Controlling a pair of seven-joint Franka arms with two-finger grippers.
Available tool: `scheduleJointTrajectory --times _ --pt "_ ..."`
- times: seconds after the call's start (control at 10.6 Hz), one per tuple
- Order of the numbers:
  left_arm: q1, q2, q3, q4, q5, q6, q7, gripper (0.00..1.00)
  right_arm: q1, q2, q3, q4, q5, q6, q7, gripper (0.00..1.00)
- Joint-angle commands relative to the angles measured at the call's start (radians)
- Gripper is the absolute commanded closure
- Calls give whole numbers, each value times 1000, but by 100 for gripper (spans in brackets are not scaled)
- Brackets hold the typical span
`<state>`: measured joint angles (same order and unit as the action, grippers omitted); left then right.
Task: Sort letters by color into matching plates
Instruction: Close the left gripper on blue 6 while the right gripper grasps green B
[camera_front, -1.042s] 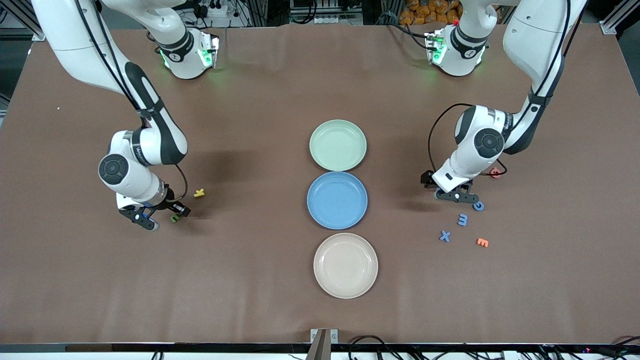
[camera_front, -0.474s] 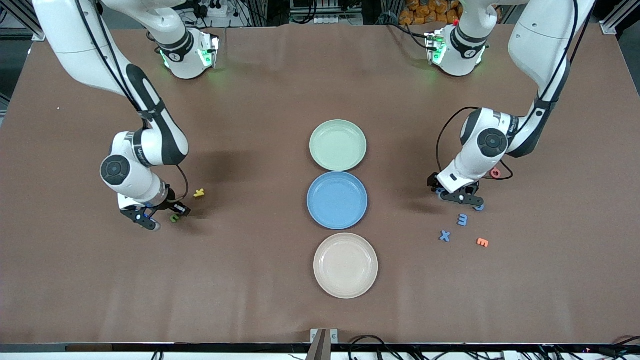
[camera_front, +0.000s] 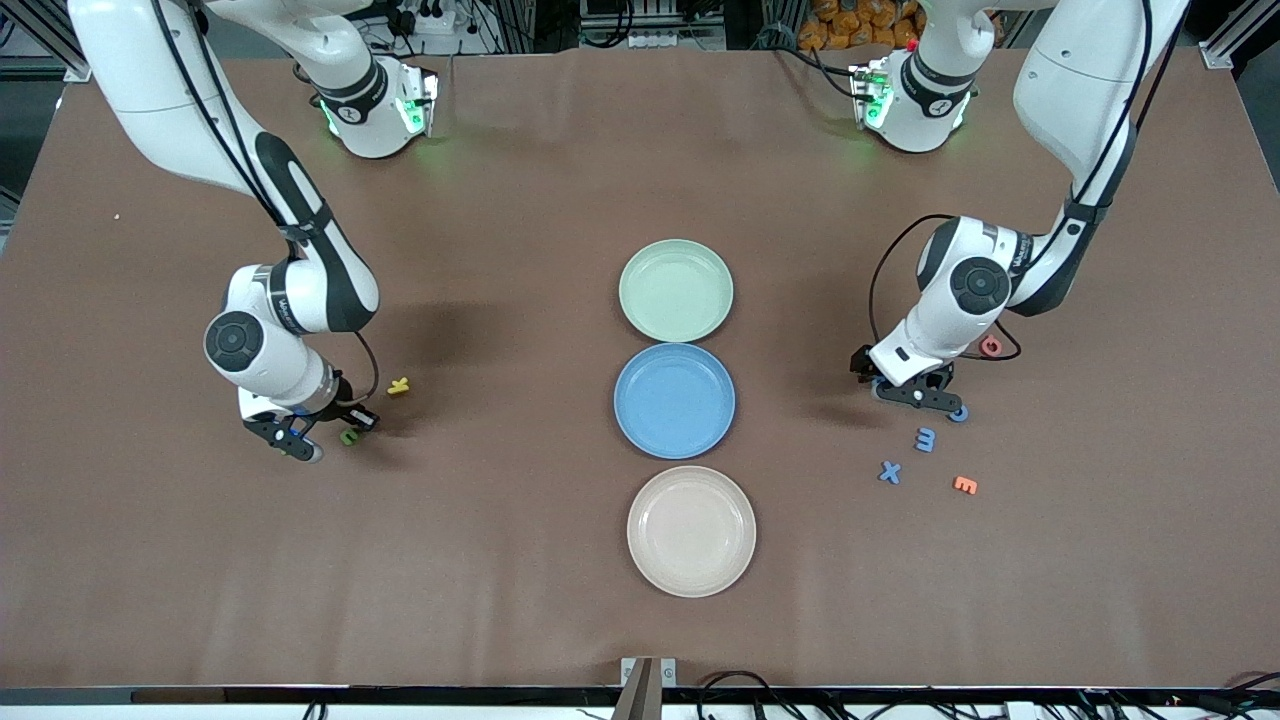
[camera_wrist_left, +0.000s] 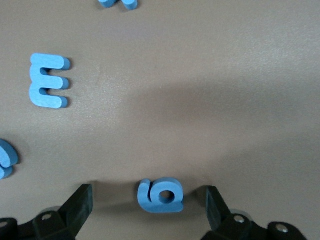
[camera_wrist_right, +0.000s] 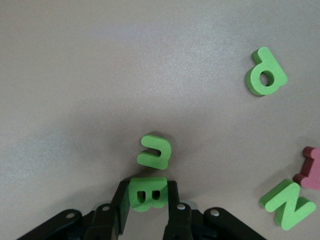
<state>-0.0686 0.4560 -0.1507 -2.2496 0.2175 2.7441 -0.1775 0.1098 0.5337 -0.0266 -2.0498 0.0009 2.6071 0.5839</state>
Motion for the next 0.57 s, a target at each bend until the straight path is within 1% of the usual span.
scheduleJointTrajectory --times 0.0,0.09,0.19,0.28,0.47 --pt "6 -2 -4 1 29 12 6 23 13 -3 2 17 10 -7 2 100" --pt "6 -5 -4 1 29 12 -6 77 13 -21 10 19 10 -10 2 100" --pt "6 -5 -6 2 28 12 -13 100 13 -38 19 25 11 -42 4 100" --pt "4 -5 -6 4 23 12 -14 100 11 -49 37 40 11 -80 11 100" --pt "4 -5 -6 2 22 12 -20 100 13 -73 57 40 11 -96 14 100"
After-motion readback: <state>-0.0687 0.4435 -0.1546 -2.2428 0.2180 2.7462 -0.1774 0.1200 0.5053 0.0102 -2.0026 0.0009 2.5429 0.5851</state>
